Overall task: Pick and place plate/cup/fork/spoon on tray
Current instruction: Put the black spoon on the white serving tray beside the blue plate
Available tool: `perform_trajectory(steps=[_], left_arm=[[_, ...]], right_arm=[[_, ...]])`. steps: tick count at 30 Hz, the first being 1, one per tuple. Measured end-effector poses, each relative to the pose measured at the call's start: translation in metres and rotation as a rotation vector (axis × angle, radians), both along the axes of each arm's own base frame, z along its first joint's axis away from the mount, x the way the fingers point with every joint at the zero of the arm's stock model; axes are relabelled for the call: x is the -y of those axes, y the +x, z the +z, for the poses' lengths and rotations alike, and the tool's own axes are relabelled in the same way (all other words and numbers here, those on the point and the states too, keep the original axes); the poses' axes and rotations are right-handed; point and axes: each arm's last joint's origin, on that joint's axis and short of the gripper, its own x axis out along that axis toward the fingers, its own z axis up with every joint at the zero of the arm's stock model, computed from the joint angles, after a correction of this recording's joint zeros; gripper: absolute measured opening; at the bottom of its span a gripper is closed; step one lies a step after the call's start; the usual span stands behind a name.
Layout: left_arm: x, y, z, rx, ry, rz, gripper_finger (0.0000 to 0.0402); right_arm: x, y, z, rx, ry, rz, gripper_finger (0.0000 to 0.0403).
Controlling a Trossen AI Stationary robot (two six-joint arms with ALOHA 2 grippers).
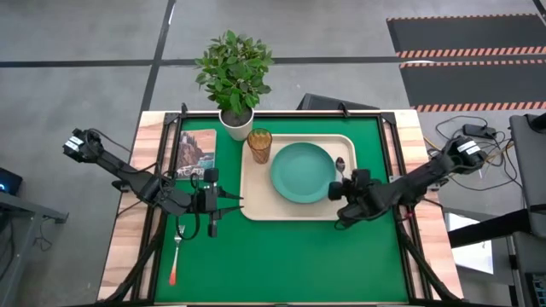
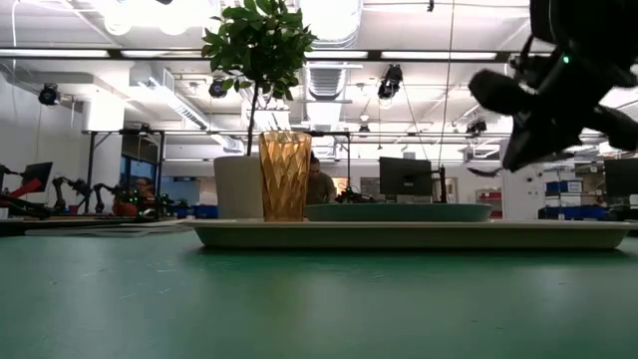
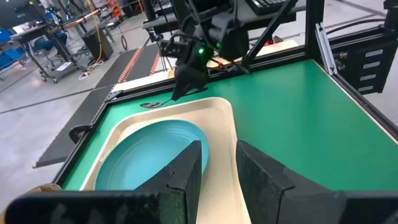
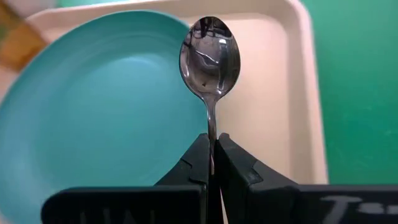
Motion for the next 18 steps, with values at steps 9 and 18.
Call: perform_trajectory(steps=[9,18], left_arm=[[0.000,0.000,0.000,-0.003,0.030,-0.007,0.0083],[0.000,0.000,0.000,-0.004,0.044,-0.011,0.0083]], right_arm=[[0.015,-0.001,-0.029,0.005,-0.001,-0.120,0.0009],[0.024,0.002,-0.036,-0.004,-0.004,-0.188,0.0009]])
